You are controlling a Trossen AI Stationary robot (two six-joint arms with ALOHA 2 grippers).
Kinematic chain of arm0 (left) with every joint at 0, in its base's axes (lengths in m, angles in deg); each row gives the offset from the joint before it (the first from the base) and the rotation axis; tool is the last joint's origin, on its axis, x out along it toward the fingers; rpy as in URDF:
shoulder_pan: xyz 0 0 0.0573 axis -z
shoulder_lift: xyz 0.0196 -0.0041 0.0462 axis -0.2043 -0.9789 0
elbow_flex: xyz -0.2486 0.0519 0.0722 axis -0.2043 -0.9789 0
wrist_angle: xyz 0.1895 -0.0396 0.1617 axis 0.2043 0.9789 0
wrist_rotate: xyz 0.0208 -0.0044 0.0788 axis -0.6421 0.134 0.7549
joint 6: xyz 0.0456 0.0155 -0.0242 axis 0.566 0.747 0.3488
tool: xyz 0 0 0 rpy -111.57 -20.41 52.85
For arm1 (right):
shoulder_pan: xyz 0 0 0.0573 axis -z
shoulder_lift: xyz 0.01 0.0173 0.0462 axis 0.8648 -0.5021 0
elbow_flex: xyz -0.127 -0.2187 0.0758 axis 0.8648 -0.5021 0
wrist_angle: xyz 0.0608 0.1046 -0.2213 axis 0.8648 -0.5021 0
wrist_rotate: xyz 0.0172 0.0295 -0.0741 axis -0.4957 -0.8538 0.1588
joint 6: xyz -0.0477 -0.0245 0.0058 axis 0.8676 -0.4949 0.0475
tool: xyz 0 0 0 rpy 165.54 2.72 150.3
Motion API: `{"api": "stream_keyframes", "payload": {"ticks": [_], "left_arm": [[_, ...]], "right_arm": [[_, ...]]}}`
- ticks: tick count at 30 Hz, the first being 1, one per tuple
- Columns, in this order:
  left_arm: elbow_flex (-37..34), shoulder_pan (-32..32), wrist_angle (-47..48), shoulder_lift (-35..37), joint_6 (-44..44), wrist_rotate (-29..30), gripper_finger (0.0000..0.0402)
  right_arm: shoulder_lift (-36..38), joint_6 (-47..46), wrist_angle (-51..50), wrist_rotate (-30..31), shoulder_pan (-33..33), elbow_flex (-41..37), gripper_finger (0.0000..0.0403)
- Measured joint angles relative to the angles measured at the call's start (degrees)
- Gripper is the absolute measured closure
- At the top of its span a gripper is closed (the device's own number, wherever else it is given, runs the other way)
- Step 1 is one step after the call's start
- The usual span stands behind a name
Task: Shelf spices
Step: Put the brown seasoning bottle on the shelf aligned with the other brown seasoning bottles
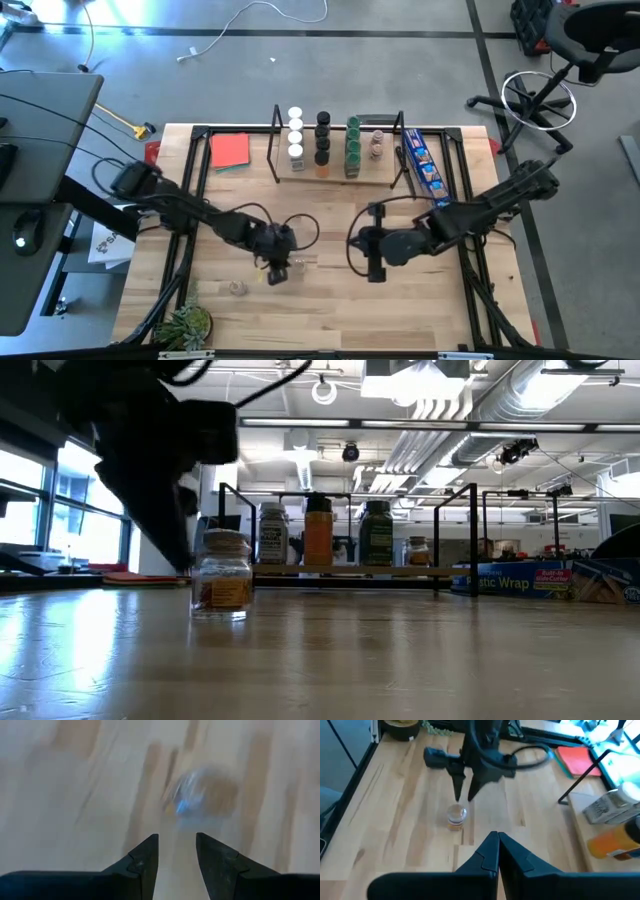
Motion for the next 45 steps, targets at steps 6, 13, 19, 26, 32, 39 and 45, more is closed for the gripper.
{"api": "stream_keyframes", "payload": {"ticks": [6, 13, 19, 26, 32, 39, 45], "left_arm": [[1.4, -2.1, -20.4, -9.0, 3.6, -2.5, 0.0276], [6.6, -3.7, -20.0, -10.8, 6.9, 4.3, 0.0276], [6.9, -1.8, -14.5, -8.6, 6.4, 5.5, 0.0276], [6.8, 1.1, -4.9, -8.4, 1.6, 11.2, 0.0276], [6.8, 2.4, -2.0, -8.4, -1.4, 14.0, 0.0276], [6.8, 2.5, -1.9, -8.4, -1.6, 14.4, 0.0276], [6.8, 2.5, -1.9, -8.4, -1.6, 15.1, 0.0276]], "right_arm": [[-1.1, -3.1, -2.1, -0.9, -0.7, 0.0, 0.0402], [-1.2, -7.9, 2.5, -3.6, -2.0, -6.6, 0.0400], [-1.2, -7.5, 17.9, -14.4, -2.1, -17.8, 0.0328], [-5.1, -5.4, 29.0, -15.5, -1.9, -22.9, 0.0171], [-13.4, -6.0, 24.2, -15.2, 0.3, -18.4, 0.0127], [-20.6, -5.9, 13.5, -16.5, 0.5, -10.6, 0.0127], [-22.6, -8.8, 9.4, -16.4, 0.6, -7.2, 0.0171]]}}
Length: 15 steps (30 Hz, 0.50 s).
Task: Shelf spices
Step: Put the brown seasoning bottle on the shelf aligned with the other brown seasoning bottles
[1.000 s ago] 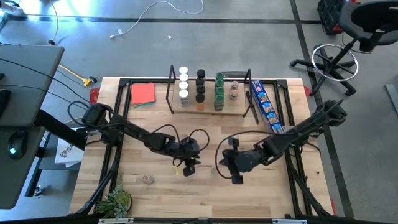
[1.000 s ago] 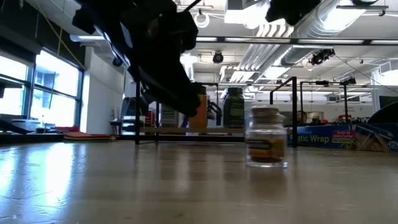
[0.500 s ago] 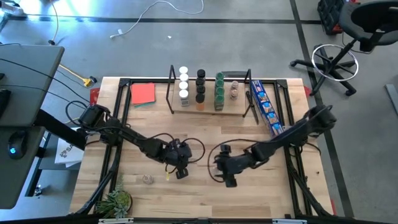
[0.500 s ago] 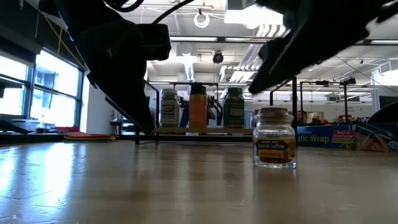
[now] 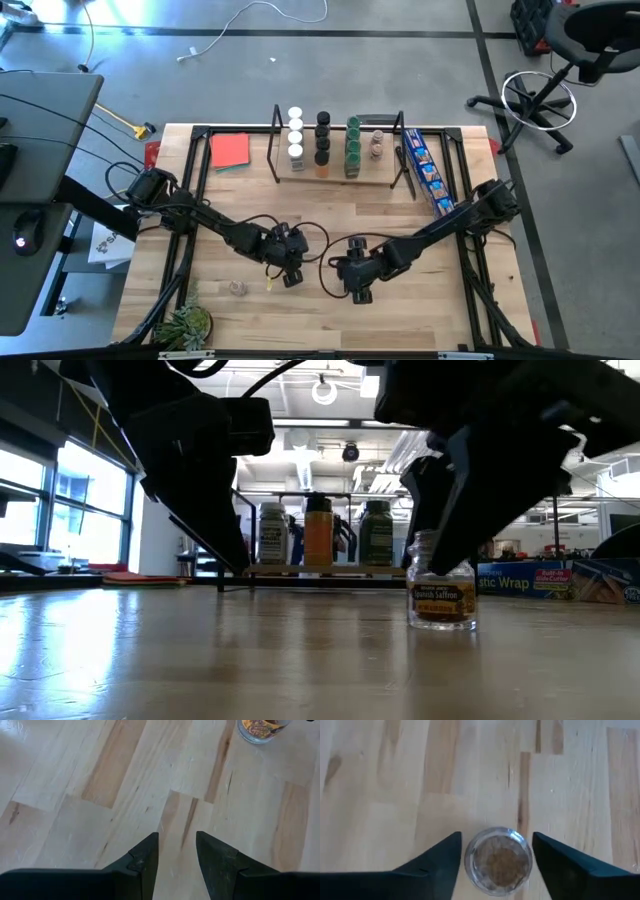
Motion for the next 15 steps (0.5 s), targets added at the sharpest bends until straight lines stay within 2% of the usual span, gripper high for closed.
{"api": "stream_keyframes", "payload": {"ticks": [4, 5, 8, 10, 12, 15], "left_arm": [[0.0, 0.0, 0.0, 0.0, 0.0, 0.1, 0.0276], [0.0, 0.0, 0.0, 0.0, 0.0, 0.2, 0.0276], [0.0, 0.0, -0.1, 0.0, 0.0, 0.3, 0.0276], [0.0, 0.0, -0.1, 0.0, -0.3, 0.5, 0.0276], [0.0, 0.1, -0.1, 0.0, -0.4, 1.3, 0.0276], [0.0, 0.3, -0.1, 0.0, -0.5, 1.7, 0.0276]], "right_arm": [[0.2, -1.8, -2.9, 0.0, 0.1, 1.9, 0.0247], [0.5, -2.0, -5.1, 0.6, 0.3, 2.9, 0.0252], [2.9, -0.4, -16.2, 3.0, 1.4, 6.1, 0.0349], [5.5, 1.5, -23.7, 6.7, 2.8, 7.7, 0.0391], [9.3, 3.3, -29.0, 10.3, 4.9, 8.4, 0.0402], [15.7, 5.1, -31.2, 10.4, 9.3, 7.7, 0.0398]]}}
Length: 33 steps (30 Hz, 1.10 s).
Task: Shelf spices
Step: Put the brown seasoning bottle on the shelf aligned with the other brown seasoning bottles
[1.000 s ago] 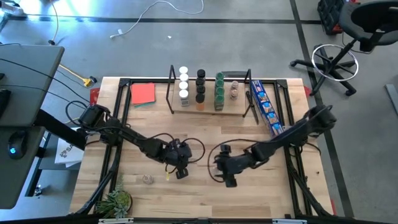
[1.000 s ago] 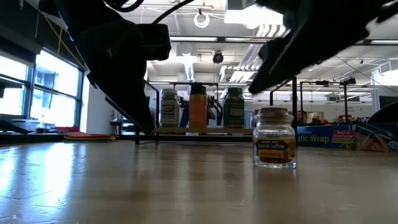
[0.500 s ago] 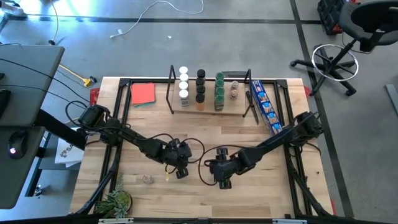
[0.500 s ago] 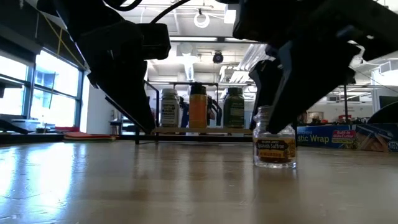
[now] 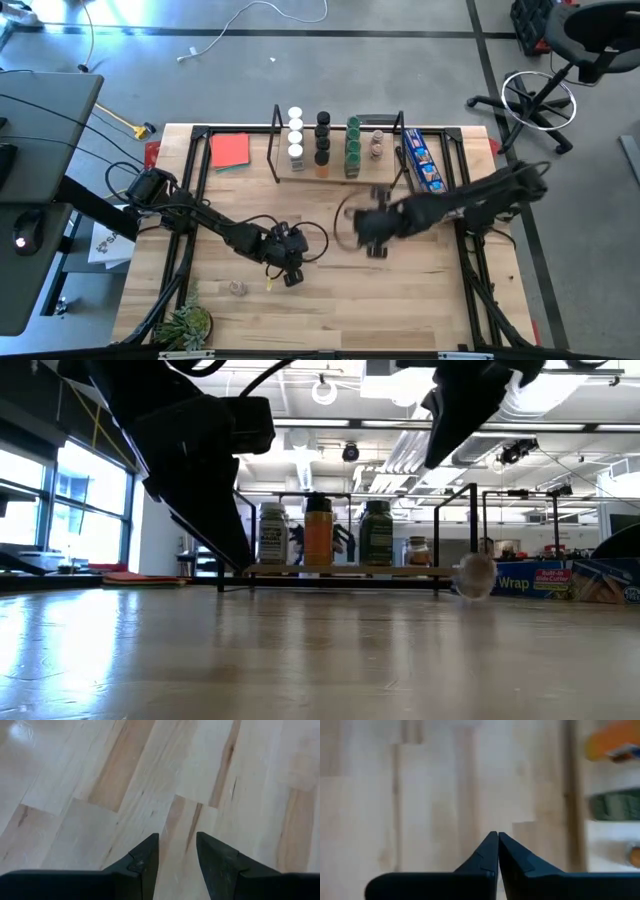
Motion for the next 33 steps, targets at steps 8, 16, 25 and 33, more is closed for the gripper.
{"api": "stream_keyframes", "payload": {"ticks": [8, 16, 25, 33], "left_arm": [[0.0, 1.0, -0.1, 0.0, -0.6, 0.4, 0.0276], [0.0, 1.6, -0.1, 0.0, -1.1, 1.3, 0.0276], [0.0, 1.6, -0.5, 0.0, -1.1, 1.3, 0.0276], [0.0, 1.6, -2.9, 0.0, -0.6, 1.3, 0.0276]], "right_arm": [[10.7, 3.7, -1.3, -3.8, 5.7, -5.2, 0.0402], [14.6, -5.2, -2.5, -6.2, 4.3, -18.5, 0.0372], [15.9, 0.8, -5.0, -2.3, 4.8, -29.8, 0.0201], [15.8, 12.8, -2.7, 0.4, 13.7, -31.9, 0.0147]]}}
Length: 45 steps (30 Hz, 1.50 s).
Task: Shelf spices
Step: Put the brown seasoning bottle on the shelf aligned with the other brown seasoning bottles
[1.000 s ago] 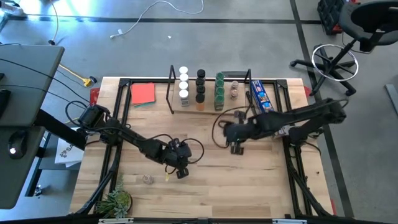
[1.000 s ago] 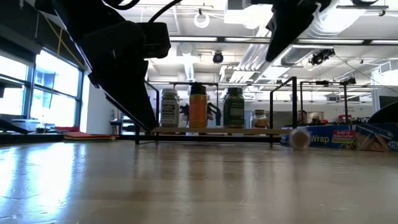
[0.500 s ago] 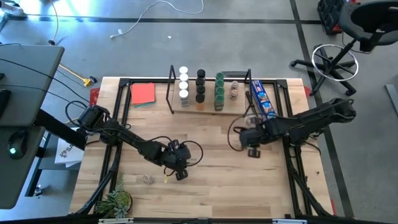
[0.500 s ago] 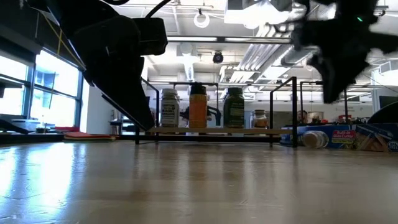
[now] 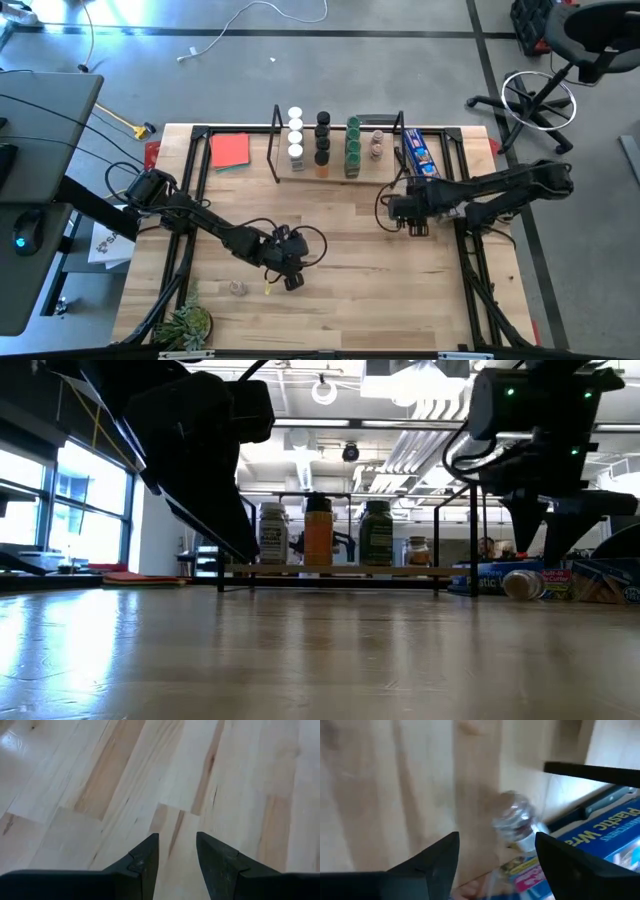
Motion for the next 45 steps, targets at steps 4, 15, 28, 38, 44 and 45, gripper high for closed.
{"api": "stream_keyframes", "payload": {"ticks": [4, 15, 28, 38, 44, 45], "left_arm": [[0.0, 0.0, -0.1, 0.0, 0.1, -0.2, 0.0276], [0.0, 0.3, -0.1, 0.0, 0.2, -0.3, 0.0276], [0.0, 0.3, -0.2, 0.0, 0.1, -0.4, 0.0276], [0.0, 1.6, -0.2, 0.1, 0.1, 0.6, 0.0276], [0.0, 3.7, 0.4, 0.2, -1.2, 1.5, 0.0276], [0.0, 4.0, 0.5, 0.2, -1.6, 1.8, 0.0276]], "right_arm": [[0.0, 4.8, 2.5, -1.9, 4.1, 0.0, 0.0147], [-4.0, 12.8, 3.3, -2.8, 8.1, -0.6, 0.0146], [-14.1, 19.5, 3.3, -3.0, 8.1, -0.6, 0.0178], [-14.3, 10.8, 4.1, -5.2, 4.2, 2.1, 0.0245], [-9.3, 2.0, 17.8, -13.2, -3.3, 4.6, 0.0245], [-8.5, 0.2, 23.3, -14.7, -4.8, 4.0, 0.0245]]}}
